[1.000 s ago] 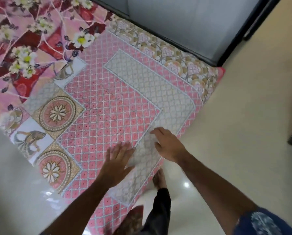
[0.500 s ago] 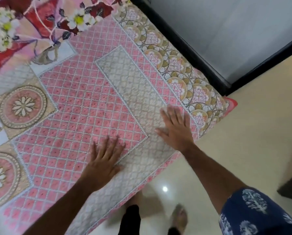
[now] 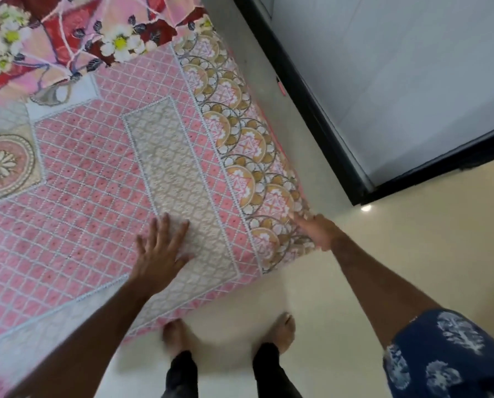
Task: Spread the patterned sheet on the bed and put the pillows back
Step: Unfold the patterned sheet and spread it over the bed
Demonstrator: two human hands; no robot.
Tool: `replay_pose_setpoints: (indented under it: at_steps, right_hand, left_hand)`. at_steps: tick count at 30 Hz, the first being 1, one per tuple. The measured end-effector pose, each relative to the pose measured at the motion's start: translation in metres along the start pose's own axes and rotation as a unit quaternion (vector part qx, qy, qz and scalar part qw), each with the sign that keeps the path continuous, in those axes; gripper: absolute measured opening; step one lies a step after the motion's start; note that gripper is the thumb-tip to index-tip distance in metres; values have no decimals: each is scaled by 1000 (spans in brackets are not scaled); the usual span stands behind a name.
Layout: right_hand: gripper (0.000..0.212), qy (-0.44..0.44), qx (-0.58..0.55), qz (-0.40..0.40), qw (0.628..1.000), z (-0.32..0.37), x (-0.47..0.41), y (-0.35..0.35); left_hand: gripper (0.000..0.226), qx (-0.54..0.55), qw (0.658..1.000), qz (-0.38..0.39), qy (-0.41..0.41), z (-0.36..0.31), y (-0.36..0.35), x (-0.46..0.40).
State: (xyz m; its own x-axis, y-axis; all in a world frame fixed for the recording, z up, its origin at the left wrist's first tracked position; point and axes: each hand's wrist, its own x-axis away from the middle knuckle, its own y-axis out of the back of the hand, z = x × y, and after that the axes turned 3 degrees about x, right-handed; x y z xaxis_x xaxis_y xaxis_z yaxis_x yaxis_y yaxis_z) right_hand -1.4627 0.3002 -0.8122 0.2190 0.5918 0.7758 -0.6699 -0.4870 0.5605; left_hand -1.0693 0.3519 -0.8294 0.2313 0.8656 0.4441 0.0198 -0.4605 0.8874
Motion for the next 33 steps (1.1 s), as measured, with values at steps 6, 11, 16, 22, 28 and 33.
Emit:
replay_pose_setpoints:
  at_steps: [6, 11, 16, 22, 28, 33]
  right_hand:
    - [56, 99, 94, 31, 990, -10, -15, 66]
    - [43, 164, 6, 63, 984, 36, -42, 74]
    - [80, 323, 284, -43, 902, 99, -84, 85]
    - [67, 612, 407, -76, 674, 221, -135, 86]
    - [69, 654, 519, 2, 550, 289, -184, 84]
    - [85, 667, 523, -16, 530, 345, -225, 85]
  left_hand:
    - [75, 19, 999, 7, -45, -103, 22, -53]
    - [84, 39, 999, 0, 8, -135, 18, -87]
    - [84, 47, 997, -55, 17, -136, 37, -125]
    - [72, 82, 990, -74, 83, -158, 52, -170]
    - [68, 104, 990, -34, 85, -154, 51, -174]
    - [72, 132, 984, -42, 114, -157, 51, -176]
